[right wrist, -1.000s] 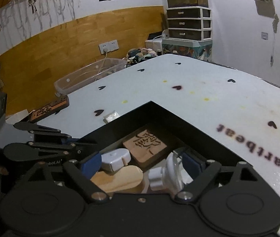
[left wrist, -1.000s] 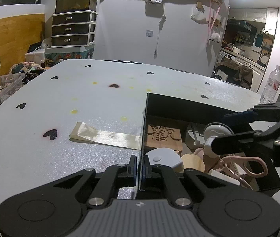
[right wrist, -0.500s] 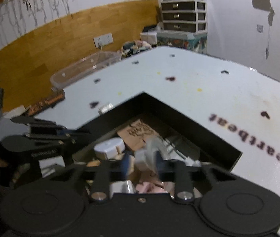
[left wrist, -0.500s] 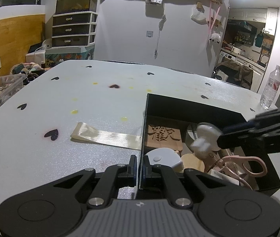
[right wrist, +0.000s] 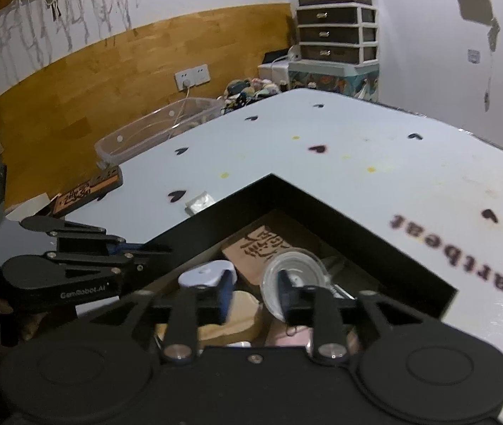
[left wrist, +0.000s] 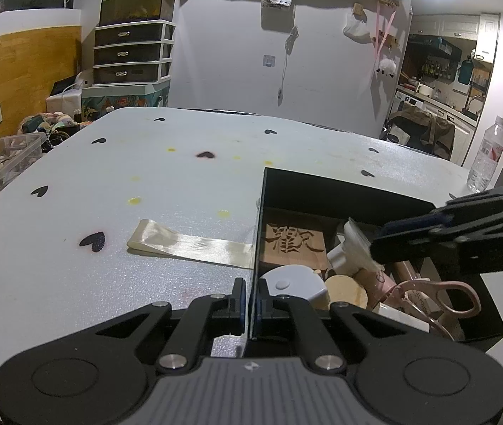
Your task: Organize rigid objects
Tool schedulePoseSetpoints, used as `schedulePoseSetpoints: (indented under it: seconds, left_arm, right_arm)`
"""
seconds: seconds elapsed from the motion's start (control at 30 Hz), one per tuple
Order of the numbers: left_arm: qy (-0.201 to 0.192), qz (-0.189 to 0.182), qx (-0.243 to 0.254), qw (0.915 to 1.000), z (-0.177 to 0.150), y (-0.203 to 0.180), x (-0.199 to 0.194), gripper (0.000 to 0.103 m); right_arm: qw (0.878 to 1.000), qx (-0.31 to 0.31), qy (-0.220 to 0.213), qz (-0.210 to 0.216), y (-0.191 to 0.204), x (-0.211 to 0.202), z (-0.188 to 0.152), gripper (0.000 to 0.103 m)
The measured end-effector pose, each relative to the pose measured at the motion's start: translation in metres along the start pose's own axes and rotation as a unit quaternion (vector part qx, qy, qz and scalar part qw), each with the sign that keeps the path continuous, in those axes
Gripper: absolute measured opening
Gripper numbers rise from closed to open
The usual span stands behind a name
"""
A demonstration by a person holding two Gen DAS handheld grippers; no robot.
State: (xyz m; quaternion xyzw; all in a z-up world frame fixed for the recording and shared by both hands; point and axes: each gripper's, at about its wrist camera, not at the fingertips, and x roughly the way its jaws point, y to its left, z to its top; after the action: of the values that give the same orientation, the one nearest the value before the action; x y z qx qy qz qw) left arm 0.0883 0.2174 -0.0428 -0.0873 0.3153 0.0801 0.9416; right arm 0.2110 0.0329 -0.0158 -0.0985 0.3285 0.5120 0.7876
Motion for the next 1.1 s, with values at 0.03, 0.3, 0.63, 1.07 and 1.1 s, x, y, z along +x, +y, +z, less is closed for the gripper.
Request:
schedulePoseSetpoints:
  seconds: [0.03,0.3,0.63,1.07,1.1]
  left_arm:
    - [0.0,0.0,0.0,1.0,0.0,0.0,0.0,0.006]
    - [0.0,0.0,0.0,1.0,0.0,-0.001,0.0,0.005]
    - [0.002,-0.004,0.001,1.0,0.0,-0.003,0.002,0.005]
    - [-0.062,0.004,0.004,0.9981,0.017,-0.006,-0.034,0.051]
    - [-0.067,0.003,0.004,0.9978,0.018,-0.007,-0.038,0.053]
  right_arm:
    - [1.0,0.001,-0.003,-0.001,0.0,-0.004,0.0,0.046]
    - [0.998,0.037,-0.039,-0.033,-0.005,-0.034,-0.009,0.09]
    - [0.989,0.072,-0.084,-0.096,0.0,-0.062,-0.024,0.103]
    - [0.977,0.074,-0.138,-0.148,0.026,-0.086,-0.035,0.103]
    - [0.975,0.075,-0.142,-0.153,0.029,-0.088,-0.037,0.103]
